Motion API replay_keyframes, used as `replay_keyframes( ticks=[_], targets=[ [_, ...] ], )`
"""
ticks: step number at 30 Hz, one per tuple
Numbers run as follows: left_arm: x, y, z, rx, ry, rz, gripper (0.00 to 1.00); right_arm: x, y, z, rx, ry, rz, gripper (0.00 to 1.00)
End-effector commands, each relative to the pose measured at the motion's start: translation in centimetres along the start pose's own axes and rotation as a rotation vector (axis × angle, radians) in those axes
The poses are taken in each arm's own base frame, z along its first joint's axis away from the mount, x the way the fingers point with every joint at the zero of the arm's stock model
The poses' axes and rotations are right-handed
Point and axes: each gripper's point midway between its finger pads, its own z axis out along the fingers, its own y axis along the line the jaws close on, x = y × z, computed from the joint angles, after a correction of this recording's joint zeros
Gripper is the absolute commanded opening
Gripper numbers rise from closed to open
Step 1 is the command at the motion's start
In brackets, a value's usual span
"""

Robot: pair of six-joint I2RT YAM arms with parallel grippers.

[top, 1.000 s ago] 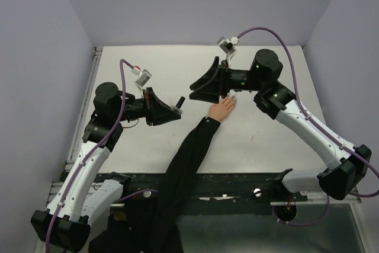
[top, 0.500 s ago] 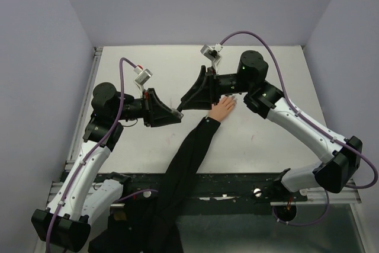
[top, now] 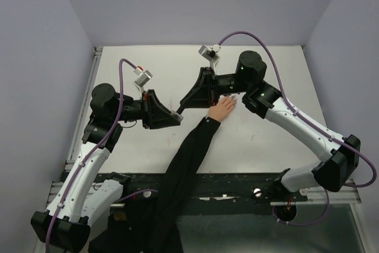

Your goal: Paint the nails

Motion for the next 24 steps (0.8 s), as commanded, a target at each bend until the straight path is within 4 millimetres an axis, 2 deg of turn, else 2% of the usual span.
replay_keyframes(
  ticks=[1,5,6,9,14,18,24],
  targets=[
    [-0.7,-1.1,-0.2,0.01,-0.011,0.038,0.0,0.2,1.3,0.4,-0.054,0.035,-0.007,0.25],
    [-0.9,-1.1,-0.3,0.007,-0.02,0.05,0.0,0.4,1.0,0.6,-0.046,0.041,0.005,0.03],
    [-1.0,-1.1,-0.3,0.002,-0.024,0.056,0.0,0.4,0.9,0.5,-0.04,0.04,0.009,0.01],
    [-1.1,-0.3,-0.4,-0.037,-0.037,0.066,0.0,0.2,0.5,0.7,-0.014,0.04,0.031,0.01],
    [-1.6,1.4,-1.0,-0.184,-0.061,0.163,0.0,0.4,-2.0,1.2,0.101,0.053,0.147,0.01],
    [-2.5,3.7,-2.6,-0.394,-0.097,0.256,0.0,0.9,-4.0,1.7,0.208,0.074,0.239,0.01],
    [-3.5,5.7,-5.1,-0.642,-0.129,0.397,0.0,2.5,-7.2,2.7,0.308,0.085,0.39,0.01]
  ],
)
